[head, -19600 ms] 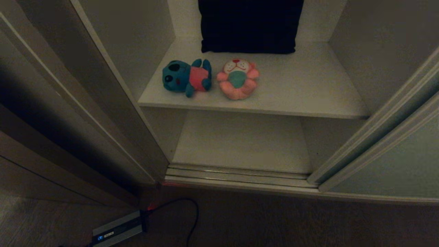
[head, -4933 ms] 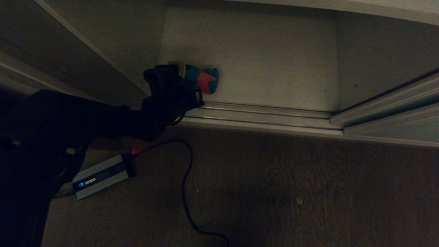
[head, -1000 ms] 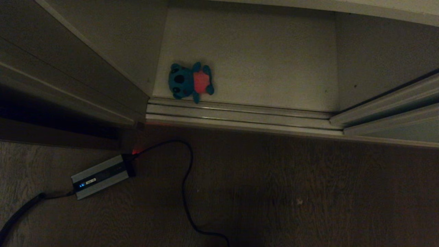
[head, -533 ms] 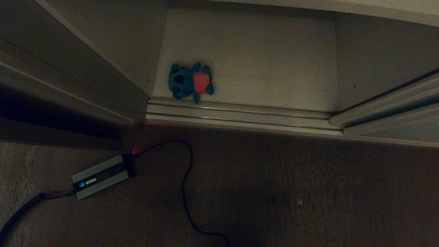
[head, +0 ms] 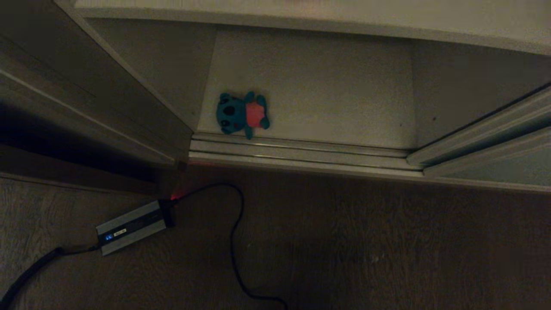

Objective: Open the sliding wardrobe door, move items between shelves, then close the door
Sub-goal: Place the pink doll on the lower shelf

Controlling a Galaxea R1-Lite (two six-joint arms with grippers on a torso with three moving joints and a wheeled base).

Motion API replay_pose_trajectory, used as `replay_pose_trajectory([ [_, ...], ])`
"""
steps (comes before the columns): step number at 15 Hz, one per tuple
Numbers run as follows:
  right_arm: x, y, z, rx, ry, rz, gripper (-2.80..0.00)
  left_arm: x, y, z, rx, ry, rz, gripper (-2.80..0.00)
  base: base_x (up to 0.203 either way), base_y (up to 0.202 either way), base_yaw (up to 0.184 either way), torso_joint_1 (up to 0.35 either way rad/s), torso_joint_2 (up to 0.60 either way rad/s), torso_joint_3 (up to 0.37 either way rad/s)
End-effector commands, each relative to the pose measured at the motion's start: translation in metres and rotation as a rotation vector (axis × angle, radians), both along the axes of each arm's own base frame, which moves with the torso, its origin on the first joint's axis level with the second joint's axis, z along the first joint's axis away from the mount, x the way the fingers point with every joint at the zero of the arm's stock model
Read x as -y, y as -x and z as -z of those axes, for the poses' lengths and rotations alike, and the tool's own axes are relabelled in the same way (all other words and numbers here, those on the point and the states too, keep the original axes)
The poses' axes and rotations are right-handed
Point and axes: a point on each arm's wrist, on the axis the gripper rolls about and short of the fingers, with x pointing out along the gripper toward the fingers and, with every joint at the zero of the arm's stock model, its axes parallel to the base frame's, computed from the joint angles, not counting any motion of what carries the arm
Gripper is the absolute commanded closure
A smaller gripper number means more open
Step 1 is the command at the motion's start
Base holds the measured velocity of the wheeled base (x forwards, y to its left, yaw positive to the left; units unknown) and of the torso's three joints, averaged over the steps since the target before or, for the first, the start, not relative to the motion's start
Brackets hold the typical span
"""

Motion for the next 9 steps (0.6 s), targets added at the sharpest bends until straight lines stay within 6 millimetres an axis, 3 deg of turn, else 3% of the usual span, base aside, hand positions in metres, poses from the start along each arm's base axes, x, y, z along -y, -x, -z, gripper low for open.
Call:
replay_pose_trajectory([
  [1,0.0,-0.0004,0.0013,-0.005,0.0,0.0,0.0,-0.0017,-0.0013,-0.006,-0.005,0.005,0.02,0.0,0.0,0.0,0.0,0.002,0.0,0.198],
  [9,0.0,-0.0003,0.0011,-0.004,0.0,0.0,0.0,-0.0016,-0.0075,0.0016,-0.053,0.008,0.043,0.0,0.0,0.0,0.0,0.001,0.0,0.198],
])
